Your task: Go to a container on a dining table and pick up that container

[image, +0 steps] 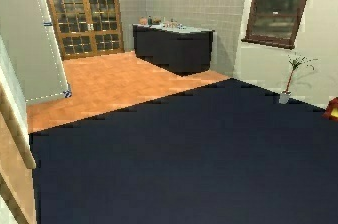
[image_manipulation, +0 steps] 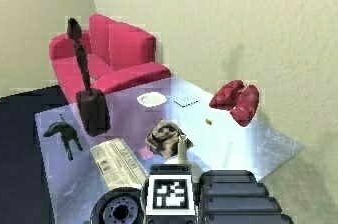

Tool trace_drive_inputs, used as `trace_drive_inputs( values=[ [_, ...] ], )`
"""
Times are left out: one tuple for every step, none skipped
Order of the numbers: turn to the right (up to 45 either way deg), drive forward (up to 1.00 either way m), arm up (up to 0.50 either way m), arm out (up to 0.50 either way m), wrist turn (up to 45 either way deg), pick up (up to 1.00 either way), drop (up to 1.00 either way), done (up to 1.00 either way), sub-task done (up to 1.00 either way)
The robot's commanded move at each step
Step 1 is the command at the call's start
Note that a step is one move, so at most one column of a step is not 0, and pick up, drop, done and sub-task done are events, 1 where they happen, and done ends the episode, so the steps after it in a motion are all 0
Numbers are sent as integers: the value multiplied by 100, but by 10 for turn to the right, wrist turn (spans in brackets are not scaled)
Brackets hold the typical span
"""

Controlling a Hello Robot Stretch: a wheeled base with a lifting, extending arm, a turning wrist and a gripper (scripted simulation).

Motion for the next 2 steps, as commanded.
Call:
trace_drive_inputs(
  values=[
    [0,0,0,12,0,0,0,0,0],
    [0,0,0,0,450,0,0,0,0]
  ],
)
